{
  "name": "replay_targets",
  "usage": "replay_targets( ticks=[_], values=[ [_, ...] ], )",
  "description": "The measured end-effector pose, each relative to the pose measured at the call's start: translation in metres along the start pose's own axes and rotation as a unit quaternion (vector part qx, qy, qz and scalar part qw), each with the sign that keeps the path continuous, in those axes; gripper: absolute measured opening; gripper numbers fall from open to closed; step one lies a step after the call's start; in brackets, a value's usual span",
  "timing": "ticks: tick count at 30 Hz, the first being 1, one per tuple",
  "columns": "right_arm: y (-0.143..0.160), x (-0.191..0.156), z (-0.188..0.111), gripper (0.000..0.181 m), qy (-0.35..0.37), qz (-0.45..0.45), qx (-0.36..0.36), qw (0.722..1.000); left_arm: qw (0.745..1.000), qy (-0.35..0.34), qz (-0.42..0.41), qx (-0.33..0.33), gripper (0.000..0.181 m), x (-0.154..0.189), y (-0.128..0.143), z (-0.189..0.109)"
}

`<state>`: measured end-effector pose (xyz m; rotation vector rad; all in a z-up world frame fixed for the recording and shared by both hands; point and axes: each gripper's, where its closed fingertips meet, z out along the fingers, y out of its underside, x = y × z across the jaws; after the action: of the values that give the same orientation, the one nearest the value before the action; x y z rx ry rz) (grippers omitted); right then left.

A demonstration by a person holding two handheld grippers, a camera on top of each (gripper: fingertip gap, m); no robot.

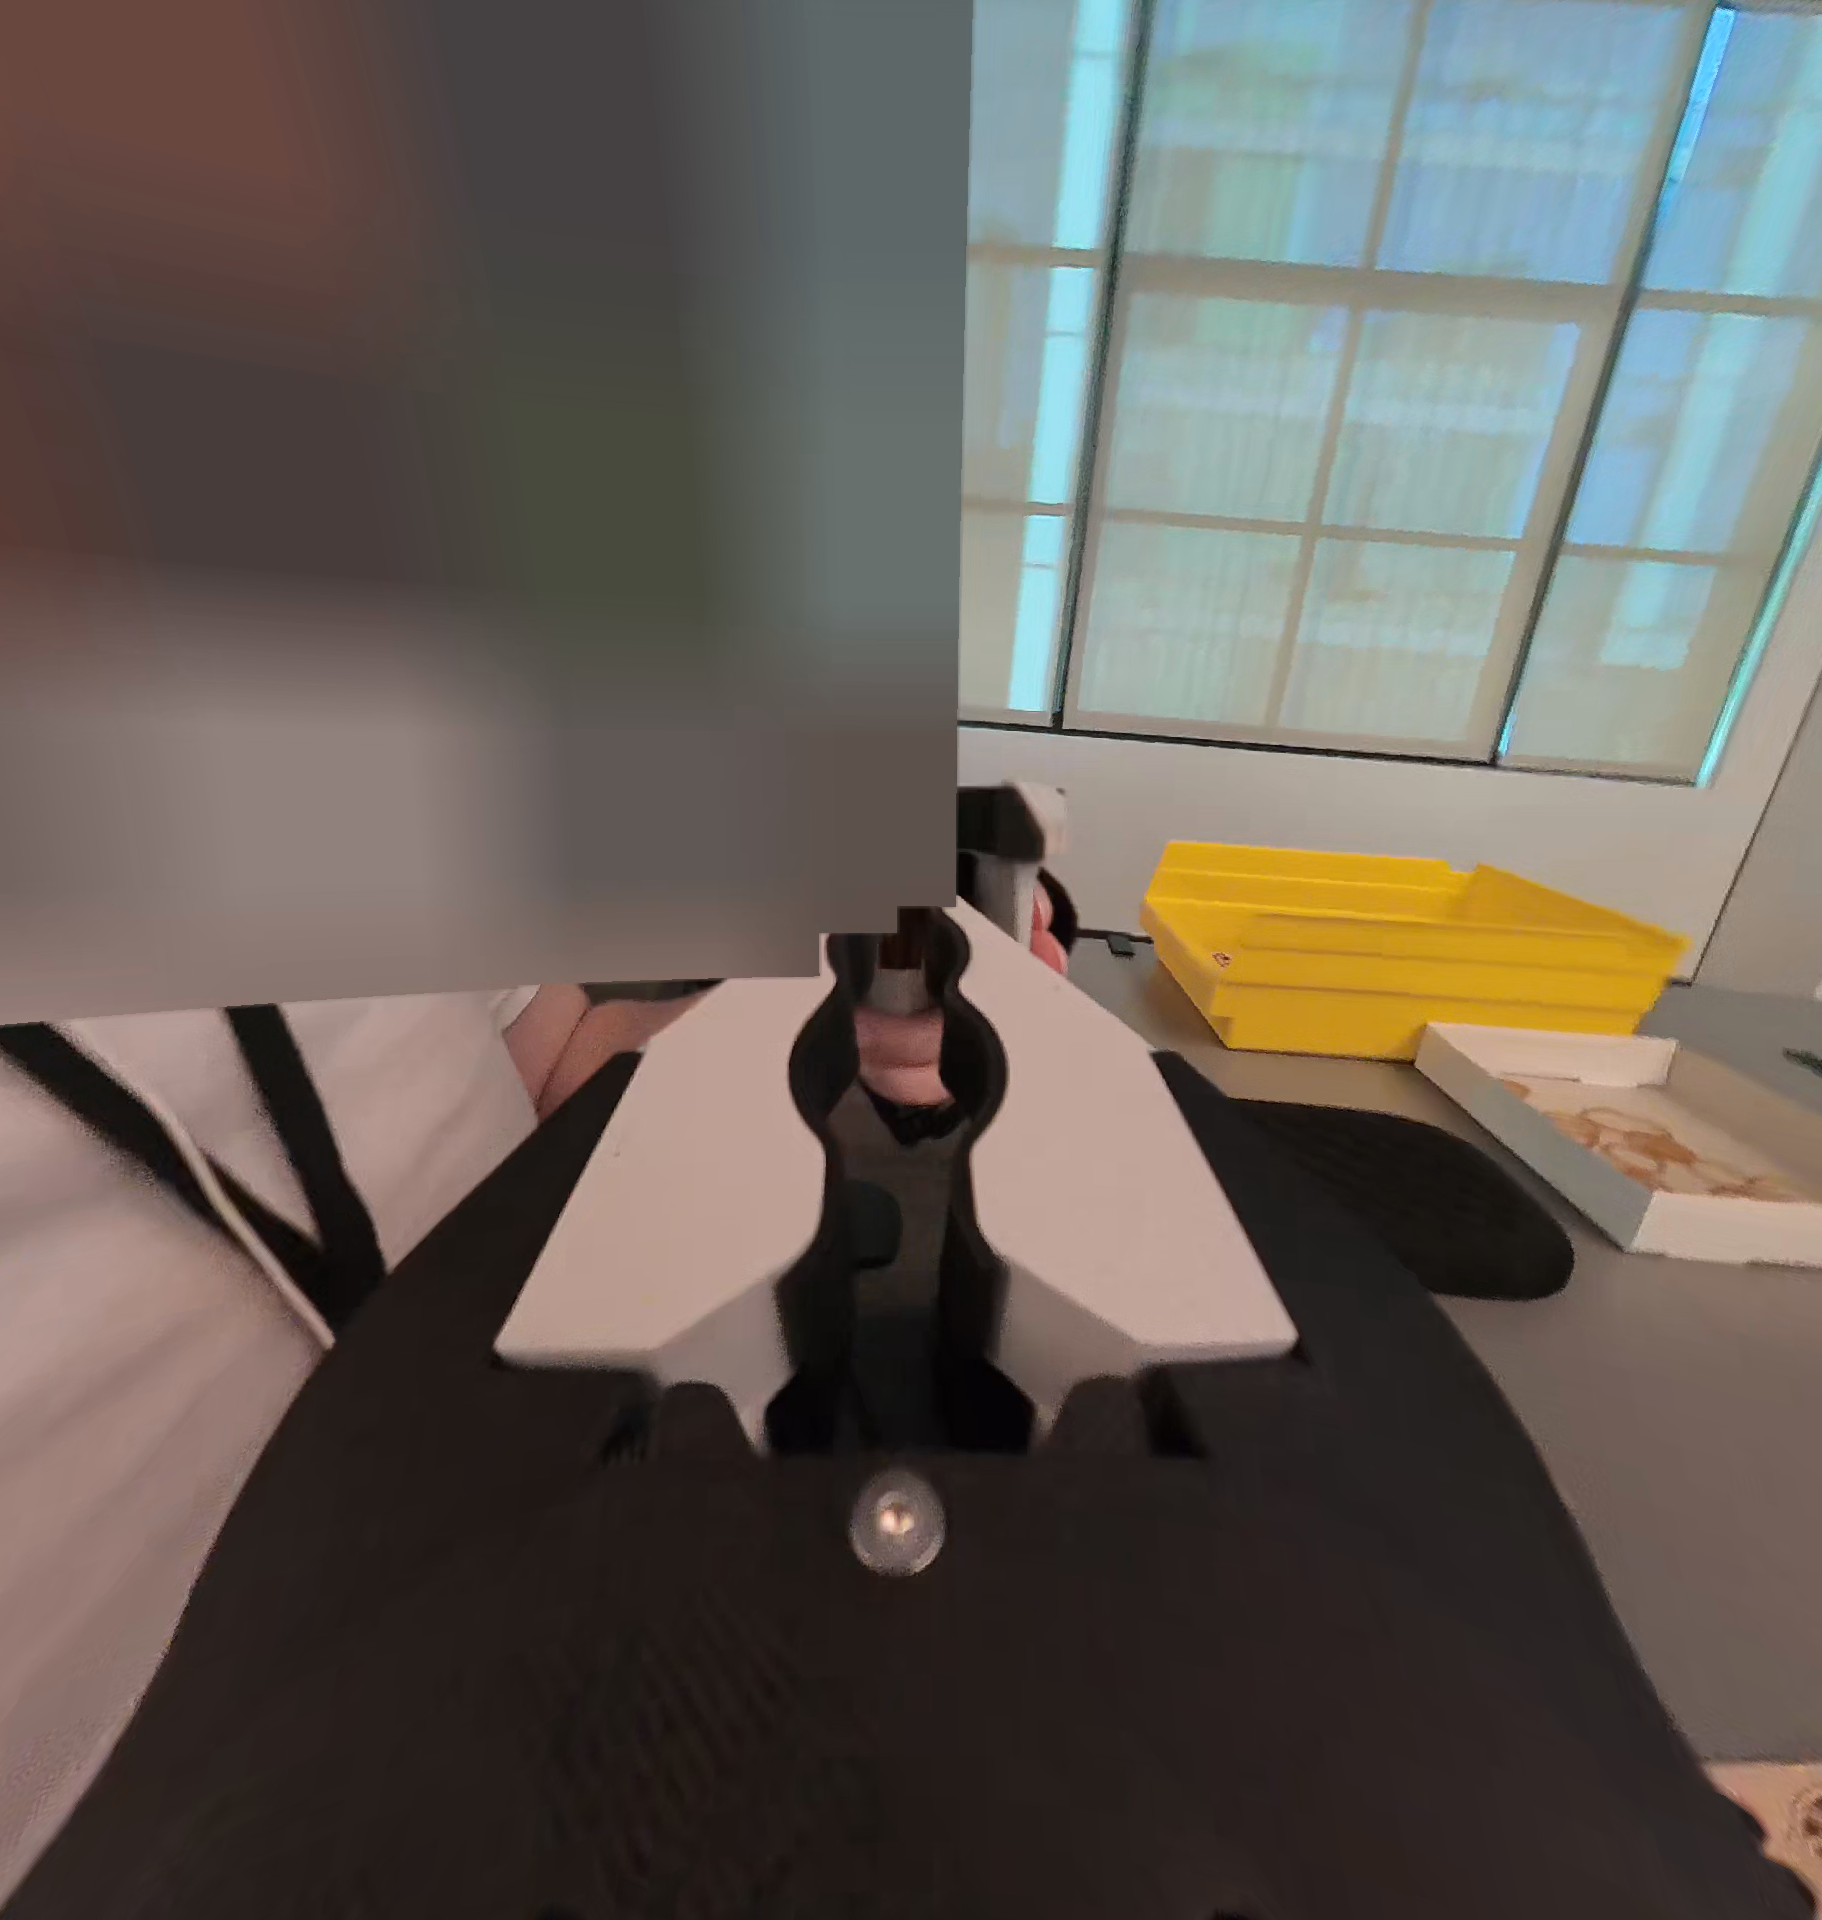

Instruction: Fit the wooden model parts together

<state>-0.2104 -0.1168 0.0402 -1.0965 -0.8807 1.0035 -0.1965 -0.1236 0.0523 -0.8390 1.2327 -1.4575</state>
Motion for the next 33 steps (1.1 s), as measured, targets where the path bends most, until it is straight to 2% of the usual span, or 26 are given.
replay_targets(
  ticks=[2,4,6,9,19,33],
  values=[
    [0.0,-0.005,-0.001,0.007,-0.007,-0.029,-0.013,0.999,0.999,0.014,0.032,-0.037,0.03,0.006,0.007,0.006],
    [0.002,-0.008,-0.004,0.007,-0.018,-0.045,-0.027,0.998,0.998,0.035,0.044,-0.028,0.018,0.013,0.005,0.009],
    [0.0,-0.014,-0.006,0.007,-0.035,-0.058,-0.029,0.997,0.997,0.055,0.044,-0.039,0.015,0.019,0.009,0.01],
    [0.004,-0.017,-0.008,0.007,-0.044,-0.072,-0.047,0.995,0.996,0.064,0.044,-0.05,0.02,0.021,0.013,0.011],
    [0.008,-0.025,-0.011,0.007,-0.07,-0.102,-0.063,0.99,0.993,0.087,0.048,-0.069,0.015,0.029,0.018,0.012],
    [-0.002,-0.021,-0.004,0.007,-0.012,-0.151,-0.009,0.988,0.994,0.015,0.103,-0.031,0.011,0.024,0.005,0.012]
  ],
)
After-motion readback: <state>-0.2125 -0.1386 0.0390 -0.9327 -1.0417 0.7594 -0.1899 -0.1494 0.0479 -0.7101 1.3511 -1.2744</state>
